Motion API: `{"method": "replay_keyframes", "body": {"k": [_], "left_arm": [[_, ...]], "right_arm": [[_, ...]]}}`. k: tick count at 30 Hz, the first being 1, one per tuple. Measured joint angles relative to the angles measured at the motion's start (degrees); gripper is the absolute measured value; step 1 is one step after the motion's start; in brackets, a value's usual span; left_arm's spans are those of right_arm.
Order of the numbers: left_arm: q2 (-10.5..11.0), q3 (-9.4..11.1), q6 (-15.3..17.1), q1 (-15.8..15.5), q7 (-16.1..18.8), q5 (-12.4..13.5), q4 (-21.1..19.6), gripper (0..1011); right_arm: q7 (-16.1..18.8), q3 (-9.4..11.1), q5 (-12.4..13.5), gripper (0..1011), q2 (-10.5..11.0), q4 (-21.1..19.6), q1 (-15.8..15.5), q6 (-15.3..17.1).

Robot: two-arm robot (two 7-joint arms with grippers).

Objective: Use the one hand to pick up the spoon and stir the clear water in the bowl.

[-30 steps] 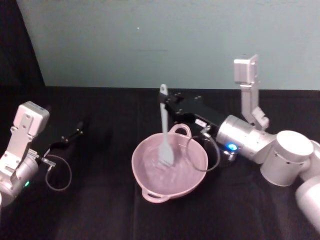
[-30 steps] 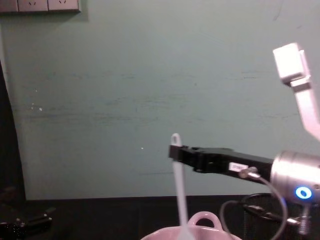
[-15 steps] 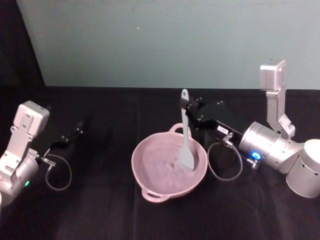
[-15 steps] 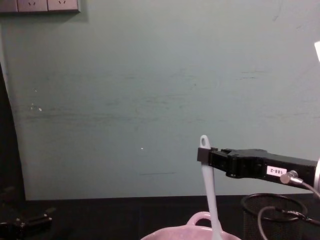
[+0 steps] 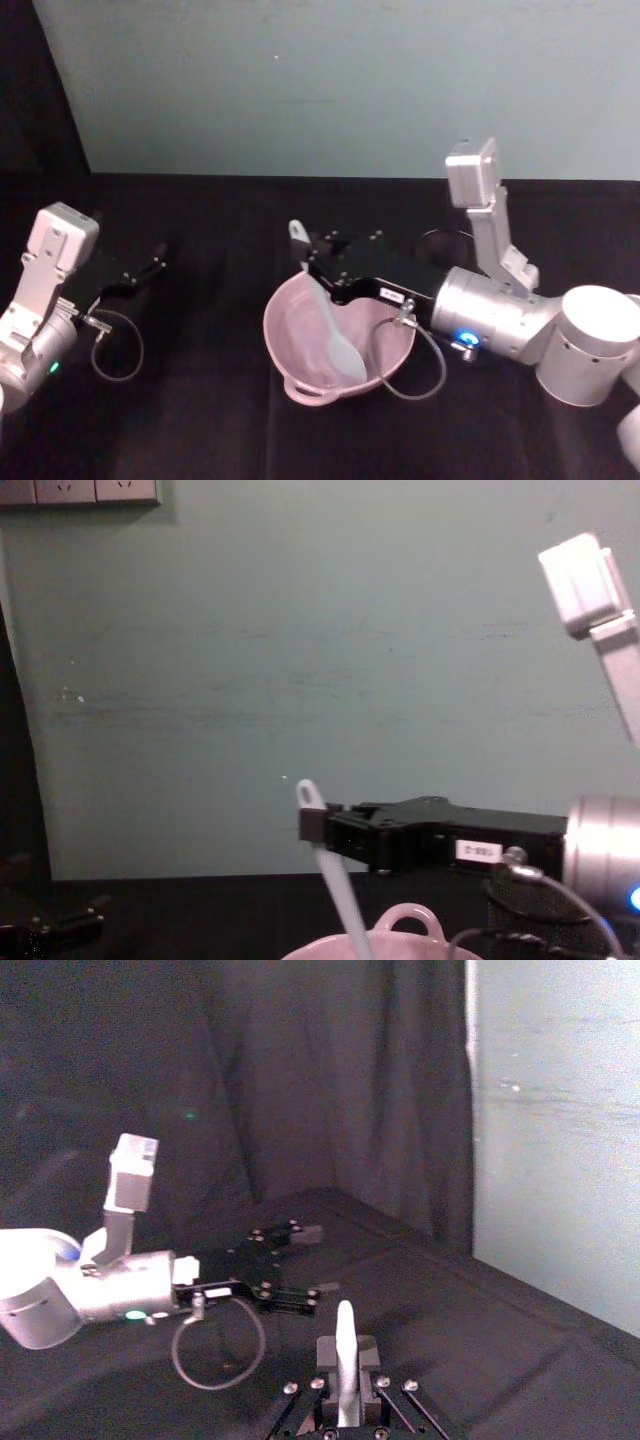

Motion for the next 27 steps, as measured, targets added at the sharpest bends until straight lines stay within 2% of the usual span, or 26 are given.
{"method": "replay_keyframes", "body": {"k": [5, 11, 16, 19, 21, 27], "left_arm": [[0.00, 0.00, 0.00, -0.01, 0.00, 0.00, 0.00, 1005], [0.00, 0.00, 0.00, 0.00, 0.00, 0.00, 0.00, 1004], [0.00, 0.00, 0.00, -0.01, 0.00, 0.00, 0.00, 1005], [0.00, 0.00, 0.00, 0.00, 0.00, 0.00, 0.00, 1005], [0.00, 0.00, 0.00, 0.00, 0.00, 0.00, 0.00, 1005], [0.00, 0.00, 0.00, 0.00, 0.00, 0.00, 0.00, 1005]], "right_arm": [[0.68, -0.95, 0.31, 124, -1.67, 1.63, 1.32, -0.39], [1.53, -1.10, 1.27, 124, -4.15, 5.94, 3.67, -2.62], [1.97, -0.42, 1.55, 124, -6.27, 11.51, 6.01, -5.68], [1.95, -0.14, 1.52, 124, -6.67, 12.75, 6.51, -6.40], [1.87, 0.58, 1.34, 124, -7.35, 15.01, 7.35, -7.70], [0.53, 2.24, 0.37, 124, -7.04, 15.99, 7.60, -8.86]]}}
